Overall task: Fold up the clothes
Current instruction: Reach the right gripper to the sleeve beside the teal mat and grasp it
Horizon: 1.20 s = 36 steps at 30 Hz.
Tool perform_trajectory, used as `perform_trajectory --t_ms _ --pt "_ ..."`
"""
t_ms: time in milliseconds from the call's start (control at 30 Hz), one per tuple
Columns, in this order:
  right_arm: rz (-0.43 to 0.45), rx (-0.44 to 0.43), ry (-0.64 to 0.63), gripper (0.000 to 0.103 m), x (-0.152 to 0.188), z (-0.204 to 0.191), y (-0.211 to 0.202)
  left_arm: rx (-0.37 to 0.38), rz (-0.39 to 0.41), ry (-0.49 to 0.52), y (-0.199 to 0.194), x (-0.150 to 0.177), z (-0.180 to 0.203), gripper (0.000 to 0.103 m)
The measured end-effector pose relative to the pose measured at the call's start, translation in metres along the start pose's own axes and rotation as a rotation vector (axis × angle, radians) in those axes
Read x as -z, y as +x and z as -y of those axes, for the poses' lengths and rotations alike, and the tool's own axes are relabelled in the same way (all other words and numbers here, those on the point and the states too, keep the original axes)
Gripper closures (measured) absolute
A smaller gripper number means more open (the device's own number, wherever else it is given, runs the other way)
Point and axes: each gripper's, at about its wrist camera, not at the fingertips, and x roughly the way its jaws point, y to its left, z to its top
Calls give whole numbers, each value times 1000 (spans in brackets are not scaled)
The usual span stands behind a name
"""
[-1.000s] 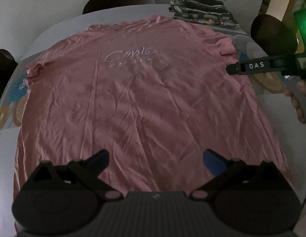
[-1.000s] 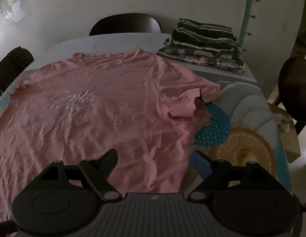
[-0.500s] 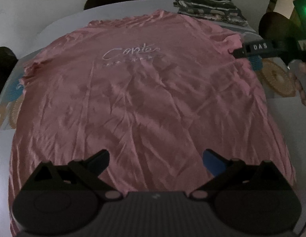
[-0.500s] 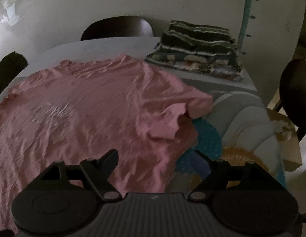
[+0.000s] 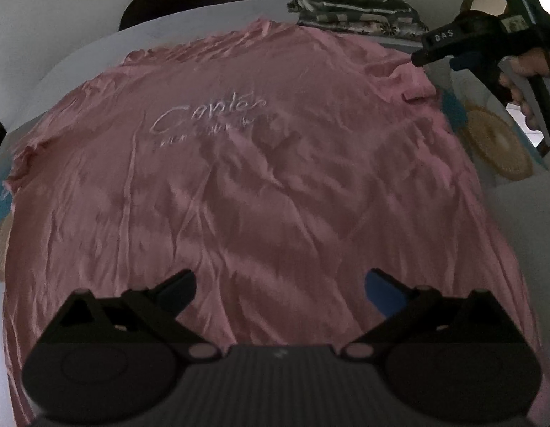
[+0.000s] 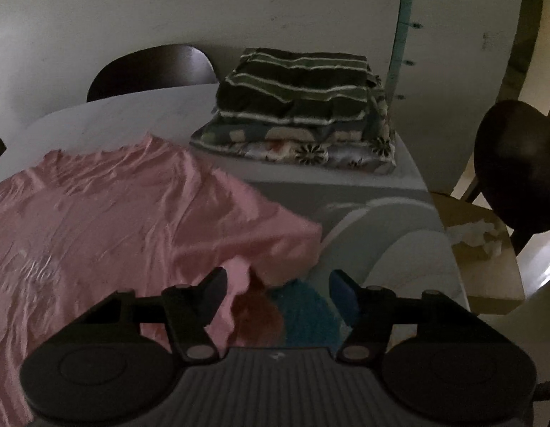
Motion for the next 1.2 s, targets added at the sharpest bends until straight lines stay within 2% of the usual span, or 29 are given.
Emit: perform_trajectory --t_ms 100,300,567,733,1200 --pt "-34 1 12 51 -8 4 18 -4 17 11 3 -8 0 3" --pt "-52 12 21 55 -7 10 32 30 30 25 9 -23 3 22" --pt "-24 -26 55 61 -12 18 32 54 45 42 7 -29 9 20" --pt "-44 -21 43 73 -15 18 42 55 40 55 9 -29 11 17" --pt "-38 -3 72 73 -13 25 49 58 33 65 10 -28 12 14"
